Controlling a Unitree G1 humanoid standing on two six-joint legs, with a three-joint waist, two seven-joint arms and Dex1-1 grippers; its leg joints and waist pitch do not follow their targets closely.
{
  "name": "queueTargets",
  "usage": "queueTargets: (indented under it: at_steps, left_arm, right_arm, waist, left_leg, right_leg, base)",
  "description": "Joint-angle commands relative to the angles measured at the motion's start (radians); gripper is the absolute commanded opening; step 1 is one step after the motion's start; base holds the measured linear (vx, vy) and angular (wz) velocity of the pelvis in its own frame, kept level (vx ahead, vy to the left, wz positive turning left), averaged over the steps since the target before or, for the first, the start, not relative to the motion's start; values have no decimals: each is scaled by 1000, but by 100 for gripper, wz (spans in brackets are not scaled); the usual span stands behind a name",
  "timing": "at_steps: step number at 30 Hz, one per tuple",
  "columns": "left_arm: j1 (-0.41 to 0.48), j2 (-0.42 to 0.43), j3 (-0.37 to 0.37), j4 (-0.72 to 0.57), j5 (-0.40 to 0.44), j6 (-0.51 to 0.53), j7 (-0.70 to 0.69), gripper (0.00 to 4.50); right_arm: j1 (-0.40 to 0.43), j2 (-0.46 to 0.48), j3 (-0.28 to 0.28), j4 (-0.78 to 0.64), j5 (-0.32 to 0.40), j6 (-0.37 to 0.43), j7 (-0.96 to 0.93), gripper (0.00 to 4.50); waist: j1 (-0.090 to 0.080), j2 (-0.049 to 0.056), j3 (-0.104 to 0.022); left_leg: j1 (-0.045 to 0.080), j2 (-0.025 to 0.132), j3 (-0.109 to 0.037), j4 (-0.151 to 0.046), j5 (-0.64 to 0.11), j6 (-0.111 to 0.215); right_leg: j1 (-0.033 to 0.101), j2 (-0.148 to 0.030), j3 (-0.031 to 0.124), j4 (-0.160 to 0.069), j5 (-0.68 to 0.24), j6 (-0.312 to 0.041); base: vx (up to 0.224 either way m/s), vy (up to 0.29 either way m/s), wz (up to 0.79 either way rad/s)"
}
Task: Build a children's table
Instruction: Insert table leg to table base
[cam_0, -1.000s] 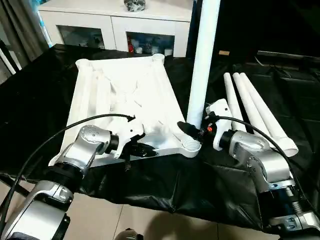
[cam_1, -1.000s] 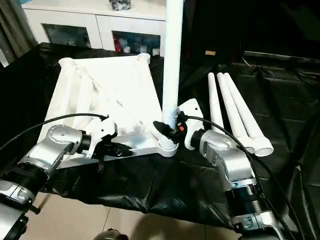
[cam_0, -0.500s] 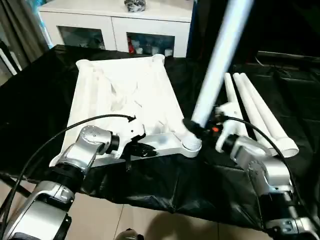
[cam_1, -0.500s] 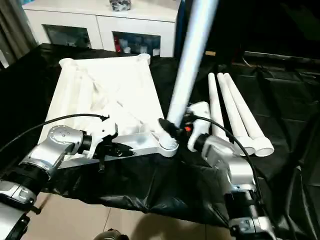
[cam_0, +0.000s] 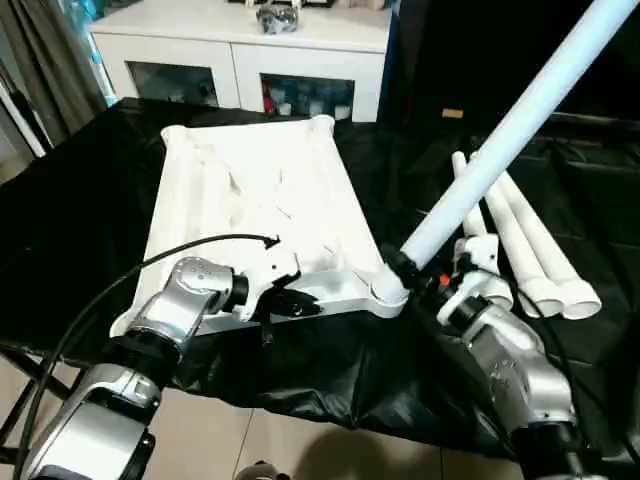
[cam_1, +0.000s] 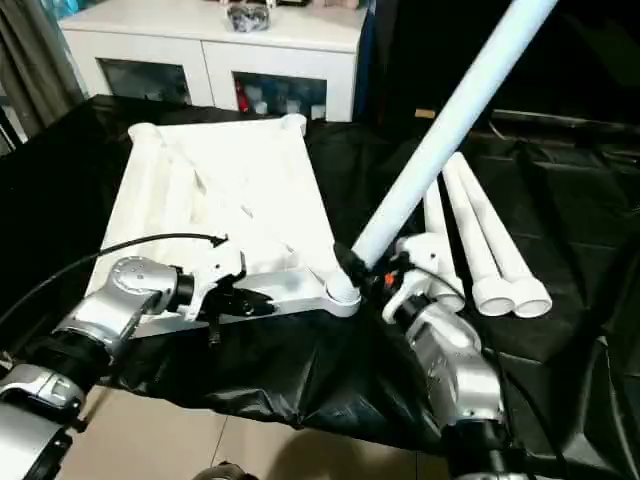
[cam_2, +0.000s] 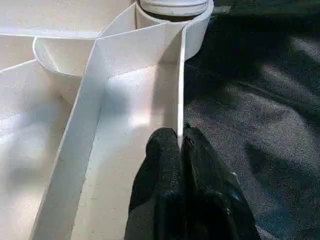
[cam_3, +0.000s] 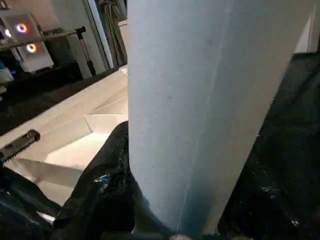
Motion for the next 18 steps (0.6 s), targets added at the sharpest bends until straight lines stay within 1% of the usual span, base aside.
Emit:
queueTargets:
  at_steps: [1,3,4,5,7,9,11,14,15,16,17,18]
  left_arm:
    - [-16,-15,46,0,-33,-21,23,0]
    - [-17,-15,45,2,-32,-23,24,0]
    - [-20,-16,42,8,-26,-30,22,0]
    - [-21,-17,41,11,-24,-32,20,0]
    - [-22,-18,38,14,-19,-37,16,0]
    - [-24,-19,37,17,-13,-42,12,0]
    - [-26,-20,34,18,-11,-45,4,0]
    - [-29,-19,28,20,-8,-50,-7,0]
    - [-29,-18,28,20,-8,-51,-8,0]
    - [-30,-17,27,19,-7,-52,-11,0]
    - [-30,-15,26,17,-7,-55,-18,0]
    - [-30,-14,25,15,-7,-57,-23,0]
  right_arm:
    - [33,-22,30,50,-68,16,-18,189]
    - [31,-28,43,46,-80,15,-17,189]
    - [15,-49,92,30,-117,41,2,189]
    - [7,-57,112,27,-132,50,12,189]
    - [-7,-67,140,27,-143,73,34,189]
    - [-21,-74,158,37,-152,80,56,189]
    - [-36,-80,175,51,-157,82,85,188]
    - [-59,-93,203,74,-168,86,120,188]
    - [-60,-93,204,76,-168,87,122,188]
    - [-64,-95,207,82,-168,89,127,188]
    - [-69,-97,210,89,-161,89,146,188]
    - [-71,-98,210,94,-157,90,159,188]
  waist:
    - [-9,-9,-53]
    - [-10,-11,-52]
    - [-9,-12,-52]
    - [-10,-14,-52]
    - [-12,-13,-52]
    - [-13,-15,-51]
    - [-14,-16,-52]
    - [-14,-17,-53]
    - [-15,-22,-52]
    - [-15,-19,-52]
    - [-15,-19,-52]
    - [-14,-22,-52]
  left_leg:
    - [26,104,-61,-85,-229,10]
    - [26,102,-59,-84,-225,16]
    - [27,100,-59,-84,-221,18]
    - [24,98,-58,-84,-208,23]
    - [24,98,-58,-83,-209,27]
    - [27,100,-59,-84,-226,24]
    - [29,99,-58,-84,-233,22]
    - [28,100,-59,-85,-233,23]
    - [27,101,-58,-85,-231,25]
    - [29,100,-58,-85,-234,25]
    - [29,100,-58,-85,-234,25]
    - [28,98,-57,-84,-233,27]
  right_leg:
    - [21,-168,90,-111,-405,-65]
    - [20,-168,90,-111,-404,-65]
    - [21,-168,89,-112,-406,-65]
    - [24,-166,87,-110,-405,-58]
    - [23,-168,88,-113,-416,-54]
    - [21,-169,87,-117,-438,-49]
    - [20,-168,86,-118,-442,-49]
    - [21,-169,86,-117,-434,-52]
    - [21,-167,86,-116,-428,-53]
    - [19,-168,86,-117,-430,-55]
    - [19,-168,86,-117,-430,-55]
    - [21,-170,86,-119,-447,-50]
  base:
    - [0,0,0]
    - [0,0,0]
    - [0,0,0]
    - [0,0,0]
    - [0,0,0]
    - [0,0,0]
    - [0,0,0]
    - [0,0,0]
    - [0,0,0]
    - [0,0,0]
    - [0,0,0]
    - [0,0,0]
